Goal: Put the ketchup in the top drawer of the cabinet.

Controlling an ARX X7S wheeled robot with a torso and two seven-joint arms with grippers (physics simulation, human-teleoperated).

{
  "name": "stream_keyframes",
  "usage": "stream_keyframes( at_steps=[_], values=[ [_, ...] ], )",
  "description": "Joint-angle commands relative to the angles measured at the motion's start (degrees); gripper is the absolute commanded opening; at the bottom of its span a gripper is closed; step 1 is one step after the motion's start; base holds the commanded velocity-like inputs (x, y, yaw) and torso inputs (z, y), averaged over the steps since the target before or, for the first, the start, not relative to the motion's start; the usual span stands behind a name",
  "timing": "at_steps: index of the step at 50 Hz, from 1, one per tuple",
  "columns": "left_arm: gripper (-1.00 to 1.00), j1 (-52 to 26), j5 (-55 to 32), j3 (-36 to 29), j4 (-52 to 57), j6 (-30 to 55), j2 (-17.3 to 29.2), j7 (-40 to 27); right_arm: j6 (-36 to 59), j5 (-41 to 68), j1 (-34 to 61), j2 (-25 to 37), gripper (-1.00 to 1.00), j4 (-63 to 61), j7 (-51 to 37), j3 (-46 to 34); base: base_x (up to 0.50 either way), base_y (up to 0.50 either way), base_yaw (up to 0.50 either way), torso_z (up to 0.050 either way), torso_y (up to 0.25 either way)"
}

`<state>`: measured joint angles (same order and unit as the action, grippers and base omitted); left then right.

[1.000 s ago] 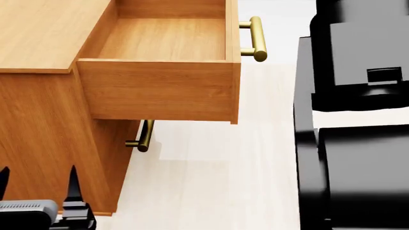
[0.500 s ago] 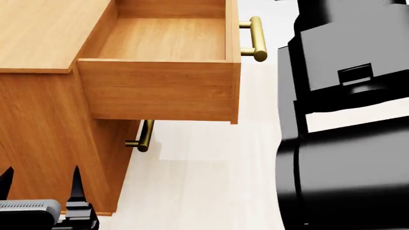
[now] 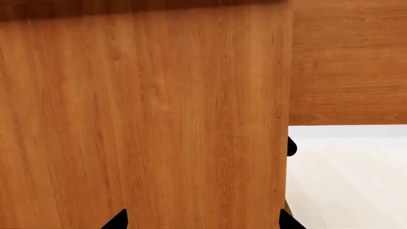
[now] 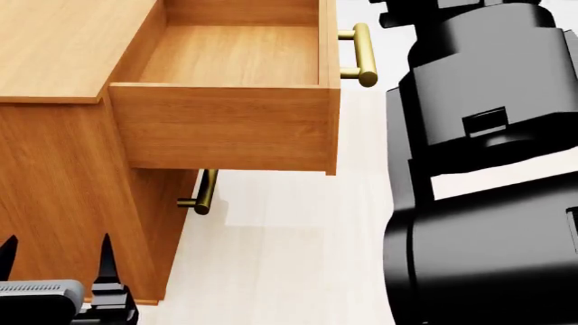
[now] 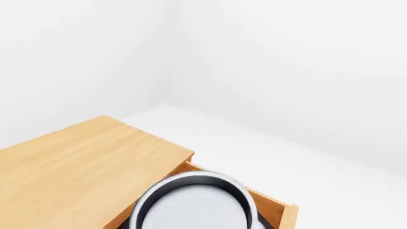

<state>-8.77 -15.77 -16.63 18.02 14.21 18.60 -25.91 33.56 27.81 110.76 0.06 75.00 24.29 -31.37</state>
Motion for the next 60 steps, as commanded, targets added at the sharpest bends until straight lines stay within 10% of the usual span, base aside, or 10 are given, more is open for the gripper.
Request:
stream_keyframes(
  at_steps=[1,50,60],
  values=[
    [1.00,0.04,-0.10,0.01,-0.17,-0.17,0.18,-0.22,1.09,1.01,-0.85,-0.05,-1.00,-0.01,2.63,-2.47,0.00,0.00,0.00,0.000,0.000],
    [1.00,0.55,-0.60,-0.51,-0.73,-1.27,0.48,-0.81,-5.89,33.86,-3.95,-0.05,-1.00,-0.03,4.60,-34.35,0.00,0.00,0.00,0.000,0.000],
    [1.00,0.95,-0.61,-0.51,-0.43,-1.59,0.67,-1.10,-4.32,32.31,-5.05,-0.04,-1.00,-0.01,4.84,-27.08,0.00,0.00,0.00,0.000,0.000]
  ],
)
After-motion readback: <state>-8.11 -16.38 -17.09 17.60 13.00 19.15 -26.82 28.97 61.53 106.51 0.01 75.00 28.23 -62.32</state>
